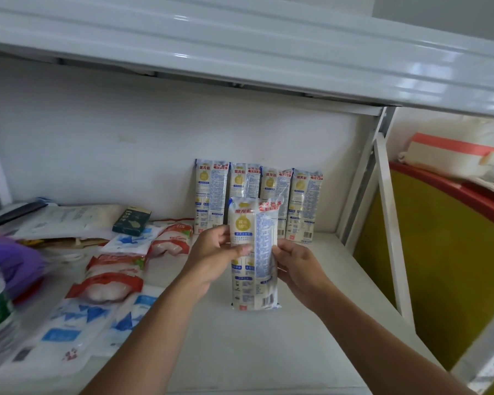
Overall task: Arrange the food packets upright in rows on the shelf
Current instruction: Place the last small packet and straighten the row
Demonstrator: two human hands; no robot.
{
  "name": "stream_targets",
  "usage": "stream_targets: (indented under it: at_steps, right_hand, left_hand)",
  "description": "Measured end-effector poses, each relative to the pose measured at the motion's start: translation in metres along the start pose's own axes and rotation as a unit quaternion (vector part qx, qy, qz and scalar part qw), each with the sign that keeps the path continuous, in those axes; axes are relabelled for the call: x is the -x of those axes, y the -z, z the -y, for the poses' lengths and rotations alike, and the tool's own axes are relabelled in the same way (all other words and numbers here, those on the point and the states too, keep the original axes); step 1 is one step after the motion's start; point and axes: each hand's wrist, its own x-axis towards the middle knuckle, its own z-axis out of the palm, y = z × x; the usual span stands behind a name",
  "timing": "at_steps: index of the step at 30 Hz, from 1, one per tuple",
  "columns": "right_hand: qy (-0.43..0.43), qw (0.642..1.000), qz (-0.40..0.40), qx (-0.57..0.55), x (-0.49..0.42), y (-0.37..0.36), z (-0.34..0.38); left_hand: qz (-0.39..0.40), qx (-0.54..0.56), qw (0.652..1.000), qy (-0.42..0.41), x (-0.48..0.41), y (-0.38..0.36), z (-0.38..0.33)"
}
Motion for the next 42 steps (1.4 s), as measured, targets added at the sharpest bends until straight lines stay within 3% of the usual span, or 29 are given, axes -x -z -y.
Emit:
stream_targets:
  at_steps: [7, 11, 13, 19, 26, 33, 42]
  right_hand:
    - [-0.009, 1.000, 0.013, 0.003, 0.005, 0.001, 0.002]
    - [0.027, 0.990, 0.017, 0.136, 0.009, -0.001, 0.002]
    - [0.024, 0.985, -0.010, 0.169, 0.008, -0.002, -0.005]
    - [0.028, 0.988, -0.099, 0.119, -0.002, 0.022, -0.004]
    - [0.021, 0.974, -0.196, 0.110, -0.036, 0.109, -0.014]
    - [0.013, 0.949, -0.289, 0.123, -0.103, 0.195, -0.020]
    - [-0.028, 0.926, -0.331, 0.177, -0.185, 0.227, -0.009]
  left_hand:
    - [-0.031, -0.004, 0.999, 0.018, -0.002, -0.011, 0.007]
    - [-0.054, 0.017, 0.998, 0.018, -0.005, -0.018, 0.010]
    - [-0.054, 0.015, 0.998, 0.012, -0.008, -0.023, 0.011]
    - [-0.011, 0.013, 1.000, -0.024, -0.027, -0.051, 0.002]
    - [0.024, -0.002, 0.998, -0.064, -0.065, -0.091, 0.003]
    - [0.010, -0.019, 0.999, -0.037, -0.089, -0.078, 0.021]
    - [0.021, -0.102, 0.994, -0.036, -0.091, -0.034, 0.030]
